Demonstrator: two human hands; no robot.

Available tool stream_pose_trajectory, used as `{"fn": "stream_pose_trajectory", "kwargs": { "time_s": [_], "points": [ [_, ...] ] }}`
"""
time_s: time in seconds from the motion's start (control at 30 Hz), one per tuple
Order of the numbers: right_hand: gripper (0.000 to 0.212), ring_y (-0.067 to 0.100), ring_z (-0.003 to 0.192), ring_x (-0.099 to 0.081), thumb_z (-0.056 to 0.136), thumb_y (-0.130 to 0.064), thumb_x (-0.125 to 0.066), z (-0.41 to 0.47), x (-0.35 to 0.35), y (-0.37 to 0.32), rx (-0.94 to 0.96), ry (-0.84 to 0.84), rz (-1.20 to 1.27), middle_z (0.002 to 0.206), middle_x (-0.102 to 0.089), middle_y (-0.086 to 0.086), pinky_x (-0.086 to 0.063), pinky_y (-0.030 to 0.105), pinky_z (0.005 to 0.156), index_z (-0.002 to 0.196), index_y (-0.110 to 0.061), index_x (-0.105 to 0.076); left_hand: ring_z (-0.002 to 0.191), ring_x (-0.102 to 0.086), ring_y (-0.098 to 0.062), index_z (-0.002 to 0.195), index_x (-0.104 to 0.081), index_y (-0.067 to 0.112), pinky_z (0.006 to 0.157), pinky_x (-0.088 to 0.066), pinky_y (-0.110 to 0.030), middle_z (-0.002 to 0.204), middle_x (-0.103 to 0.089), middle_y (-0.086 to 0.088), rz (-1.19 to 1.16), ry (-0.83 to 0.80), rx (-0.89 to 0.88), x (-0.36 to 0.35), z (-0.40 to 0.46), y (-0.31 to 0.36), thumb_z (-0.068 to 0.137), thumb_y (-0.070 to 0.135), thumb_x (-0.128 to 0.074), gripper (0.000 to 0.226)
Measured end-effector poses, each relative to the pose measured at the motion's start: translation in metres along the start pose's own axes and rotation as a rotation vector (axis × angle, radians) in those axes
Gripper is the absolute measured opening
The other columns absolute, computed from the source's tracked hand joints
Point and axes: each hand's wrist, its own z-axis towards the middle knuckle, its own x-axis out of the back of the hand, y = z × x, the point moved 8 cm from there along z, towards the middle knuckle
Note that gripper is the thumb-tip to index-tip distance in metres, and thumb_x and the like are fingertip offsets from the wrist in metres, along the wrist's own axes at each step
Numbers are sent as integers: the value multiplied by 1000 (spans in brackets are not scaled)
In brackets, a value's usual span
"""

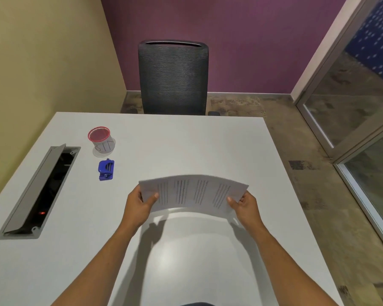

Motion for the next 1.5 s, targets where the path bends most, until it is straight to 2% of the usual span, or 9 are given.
{"fn": "stream_pose_trajectory", "kwargs": {
  "time_s": [0.17, 0.43, 0.63, 0.77, 0.97, 1.07, 1.2, 1.3, 1.5],
  "points": [
    [26, 18, 92, -66, 89, 6, -62, -4, -7, 22, -47, -28, -93, 98, -68, 0, -54, 19, 76, 105, -15, -61, 85, -62, -23, 95, -61, 14, 71, -51, -32, 94, -68, -6, 60, -5, 50, -6, -7, -23, 86, 8, -69, 14],
    [21, 21, 89, -65, 91, 4, -60, -3, -6, 23, -47, 19, -82, 94, -69, 3, -52, 13, 70, 98, -15, -63, 75, -54, -17, 84, -61, 15, 67, -42, -32, 83, -64, 0, 70, 33, 2, -4, -4, -13, 87, 9, -67, 9],
    [52, 19, 113, -54, 87, -3, -69, -4, 13, 37, -201, 176, 194, 122, -56, 2, -42, 31, 92, 131, -20, -48, 65, -53, 3, 79, -63, 29, 58, -43, -15, 76, -63, 18, -41, -30, -8, -14, 2, 10, 88, 10, -66, 21],
    [67, 19, 135, -41, 91, -9, -65, -19, 16, 54, -324, 235, 414, 146, -41, 2, -29, 38, 107, 147, -25, -32, 82, -61, -18, 91, -64, 22, 71, -49, -36, 91, -67, -5, -242, -49, 26, -20, -1, 20, 90, 11, -65, 11],
    [57, 32, 129, -52, 83, -4, -59, -31, -25, 41, -302, -94, 844, 135, -56, 14, -46, 46, 104, 138, -10, -46, 92, -69, -16, 115, -63, 16, 69, -54, -28, 106, -73, -5, -509, -63, 165, -38, -14, 8, 90, 19, -64, 26],
    [41, 26, 110, -67, 82, -13, -70, -26, -34, 20, -219, -132, 851, 112, -71, 14, -55, 40, 94, 121, -11, -56, 96, -69, -16, 120, -62, 16, 70, -56, -30, 109, -73, -4, -564, -82, 225, -49, -22, -4, 86, 22, -66, 35],
    [14, 23, 97, -72, 93, -3, -57, -14, -23, 13, -208, 9, 630, 99, -73, 14, -60, 36, 82, 97, -15, -63, 87, -67, -16, 112, -65, 19, 70, -56, -35, 103, -73, -4, -520, -80, 243, -46, -30, -14, 83, 24, -70, 30],
    [19, 14, 79, -74, 94, -1, -58, -10, -15, 4, -159, 57, 423, 69, -69, -2, -62, 30, 75, 84, -17, -58, 80, -68, -18, 101, -65, 16, 68, -56, -34, 97, -73, -7, -452, -35, 238, -33, -34, -23, 81, 17, -73, 22],
    [20, 12, 82, -73, 93, 2, -58, -9, -13, -22, -13, 64, 263, 95, -75, 4, -58, 23, 70, 107, -11, -64, 75, -68, -20, 91, -66, 9, 70, -55, -28, 91, -69, -16, -257, -38, 168, -7, -29, -26, 79, -1, -74, 17]
  ]
}}
